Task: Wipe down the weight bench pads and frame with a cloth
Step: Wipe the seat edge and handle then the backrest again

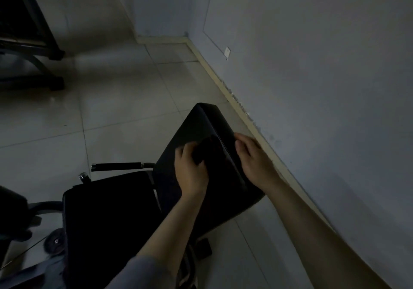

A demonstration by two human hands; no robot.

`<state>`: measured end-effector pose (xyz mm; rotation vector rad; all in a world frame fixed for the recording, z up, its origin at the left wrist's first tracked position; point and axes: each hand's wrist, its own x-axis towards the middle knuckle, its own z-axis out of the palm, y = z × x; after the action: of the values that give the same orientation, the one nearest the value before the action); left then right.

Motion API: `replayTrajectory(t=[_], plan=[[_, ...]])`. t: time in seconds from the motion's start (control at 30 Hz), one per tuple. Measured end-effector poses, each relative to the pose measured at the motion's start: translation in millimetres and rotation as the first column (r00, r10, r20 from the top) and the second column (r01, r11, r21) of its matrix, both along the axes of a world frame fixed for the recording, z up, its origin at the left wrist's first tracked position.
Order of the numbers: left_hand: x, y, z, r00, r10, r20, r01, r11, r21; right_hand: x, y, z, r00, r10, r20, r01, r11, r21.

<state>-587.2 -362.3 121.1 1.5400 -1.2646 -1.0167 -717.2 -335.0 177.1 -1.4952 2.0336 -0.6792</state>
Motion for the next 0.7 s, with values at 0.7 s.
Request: replayTrajectory(t=[0.7], plan=[[-35,15,-39,0.996,-0.094,0.011,0.094,0.996,-0.010,18,-23,-13,0.968,-0.023,-0.251,0.062,0.987,0.150]])
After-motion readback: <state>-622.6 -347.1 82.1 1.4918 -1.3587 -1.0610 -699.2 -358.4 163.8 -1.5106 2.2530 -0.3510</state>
